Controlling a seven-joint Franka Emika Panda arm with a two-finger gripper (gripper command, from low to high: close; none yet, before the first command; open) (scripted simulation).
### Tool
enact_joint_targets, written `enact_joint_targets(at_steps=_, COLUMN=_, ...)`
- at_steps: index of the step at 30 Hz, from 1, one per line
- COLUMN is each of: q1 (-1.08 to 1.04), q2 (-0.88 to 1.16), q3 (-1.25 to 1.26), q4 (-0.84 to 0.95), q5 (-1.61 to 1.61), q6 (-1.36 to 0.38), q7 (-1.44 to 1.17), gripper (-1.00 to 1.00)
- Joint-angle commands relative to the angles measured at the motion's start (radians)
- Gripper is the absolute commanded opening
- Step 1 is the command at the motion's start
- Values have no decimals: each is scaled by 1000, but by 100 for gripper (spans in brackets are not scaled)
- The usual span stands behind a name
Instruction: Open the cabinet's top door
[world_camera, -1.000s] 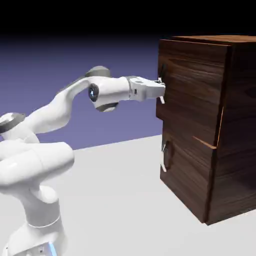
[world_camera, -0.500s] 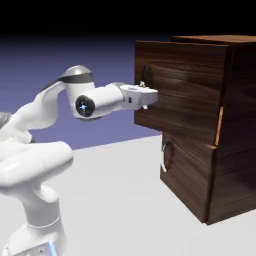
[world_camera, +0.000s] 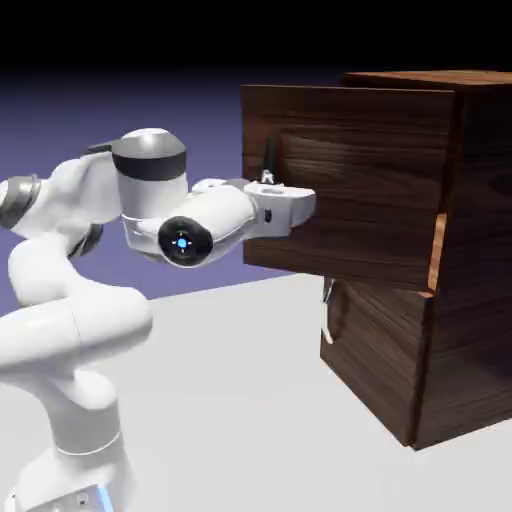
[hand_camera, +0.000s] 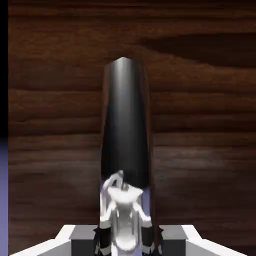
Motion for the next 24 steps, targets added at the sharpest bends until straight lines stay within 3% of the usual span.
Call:
enact_joint_targets(at_steps=1, q1=-29, q2=32, q3=-9, q4=12, q5=-30, q6=-42, q7=-28, gripper=-100)
enact_joint_targets(at_steps=12, q1=-348, q2=428, q3=30, q4=261, q5=-442, q6=-413, q7=-424, gripper=-100)
enact_joint_targets(at_steps=24, q1=-510, q2=863, q3=203, q4=620, q5=-869, q6=-443, q7=-750, gripper=-100)
